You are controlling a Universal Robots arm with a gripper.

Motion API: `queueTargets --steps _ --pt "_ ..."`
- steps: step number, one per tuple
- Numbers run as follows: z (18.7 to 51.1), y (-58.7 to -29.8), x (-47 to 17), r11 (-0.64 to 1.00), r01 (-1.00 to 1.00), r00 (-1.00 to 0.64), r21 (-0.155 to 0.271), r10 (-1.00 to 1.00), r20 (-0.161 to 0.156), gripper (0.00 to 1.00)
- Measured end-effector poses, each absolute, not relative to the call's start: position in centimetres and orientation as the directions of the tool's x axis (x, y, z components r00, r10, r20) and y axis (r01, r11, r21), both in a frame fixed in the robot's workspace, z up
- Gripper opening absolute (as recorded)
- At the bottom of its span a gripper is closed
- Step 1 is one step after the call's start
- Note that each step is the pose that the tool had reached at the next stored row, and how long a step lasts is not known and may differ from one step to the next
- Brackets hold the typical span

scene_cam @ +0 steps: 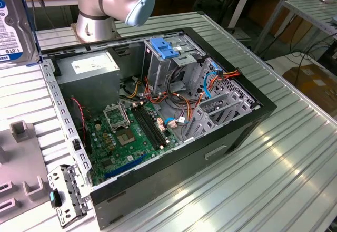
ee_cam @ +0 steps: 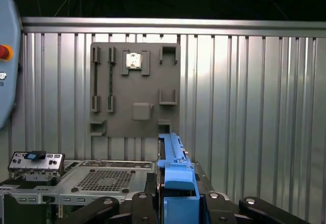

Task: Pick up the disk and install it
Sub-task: 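Pick up the disk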

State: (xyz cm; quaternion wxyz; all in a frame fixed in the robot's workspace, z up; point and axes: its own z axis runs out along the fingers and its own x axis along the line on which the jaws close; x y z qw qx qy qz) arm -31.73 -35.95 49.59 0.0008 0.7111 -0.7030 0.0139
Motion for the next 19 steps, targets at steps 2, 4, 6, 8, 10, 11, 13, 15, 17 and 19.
queueTargets --steps 2,4,6,8,10,11,13,15,17,19 --pt "49.6 -36.0 -31.4 -0.012 -1.0 0.011 -0.018 -1.0 0.021 0.37" --pt "49.6 -36.0 -31.1 -0.012 -1.0 0.011 -0.018 -1.0 0.021 0.37" --pt "49.6 -36.0 -30.8 -0.012 -1.0 0.011 -0.018 -1.0 0.021 0.37" --pt "49.6 -36.0 -30.6 -0.012 -1.0 0.011 -0.018 -1.0 0.021 0.37" --pt "49.6 -36.0 -30.3 -0.012 -1.0 0.011 -0.018 -1.0 0.021 0.37" --pt "49.6 -36.0 -30.1 -0.012 -1.0 0.011 -0.018 -1.0 0.021 0.37" --pt "49.6 -36.0 -29.8 -0.012 -1.0 0.011 -0.018 -1.0 0.021 0.37" --pt "49.6 -36.0 -29.4 -0.012 -1.0 0.011 -0.018 -1.0 0.021 0.37" --pt "49.6 -36.0 -29.1 -0.012 -1.0 0.011 -0.018 -1.0 0.021 0.37" --pt "49.6 -36.0 -28.8 -0.012 -1.0 0.011 -0.018 -1.0 0.021 0.37"
